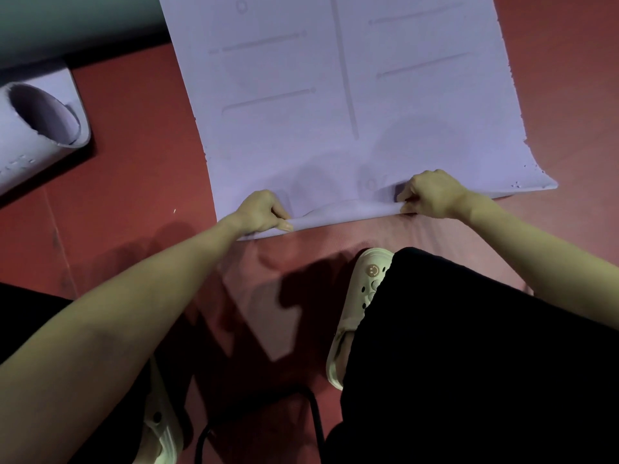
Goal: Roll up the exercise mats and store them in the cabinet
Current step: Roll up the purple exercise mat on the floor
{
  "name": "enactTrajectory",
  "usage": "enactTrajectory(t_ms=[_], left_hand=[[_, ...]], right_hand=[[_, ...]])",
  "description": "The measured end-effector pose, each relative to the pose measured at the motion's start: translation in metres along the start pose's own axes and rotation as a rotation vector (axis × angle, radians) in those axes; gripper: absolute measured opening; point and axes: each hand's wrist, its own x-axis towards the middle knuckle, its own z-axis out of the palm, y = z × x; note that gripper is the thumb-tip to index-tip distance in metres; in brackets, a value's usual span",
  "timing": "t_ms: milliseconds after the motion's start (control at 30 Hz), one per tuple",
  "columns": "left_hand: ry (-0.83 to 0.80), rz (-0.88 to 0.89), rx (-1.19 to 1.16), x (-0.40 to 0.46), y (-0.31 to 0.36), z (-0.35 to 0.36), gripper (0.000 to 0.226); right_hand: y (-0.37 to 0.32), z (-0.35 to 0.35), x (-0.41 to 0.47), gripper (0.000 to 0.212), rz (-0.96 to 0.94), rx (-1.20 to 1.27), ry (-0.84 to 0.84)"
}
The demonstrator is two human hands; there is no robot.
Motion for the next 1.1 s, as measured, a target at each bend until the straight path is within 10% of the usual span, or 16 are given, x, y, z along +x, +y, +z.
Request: enactTrajectory(t_ms=[400,600,1100], left_hand=[[0.157,-0.352,-0.222,0.011,0.005,-0.001,0.036],[0.254,-0.332,-0.132,0.016,0.016,0.005,0.031],[0.436,0.463,0.708,-0.012,0.017,0.047,0.023]], right_hand=[[-0.009,-0.007,0.008,0.011,0.138,0.033,0.017],[-0.025,0.017,-0.003,0.014,-0.047,-0.383,0.155],[-0.012,0.031,-0.012,0.013,-0.251,-0.608,0.157]])
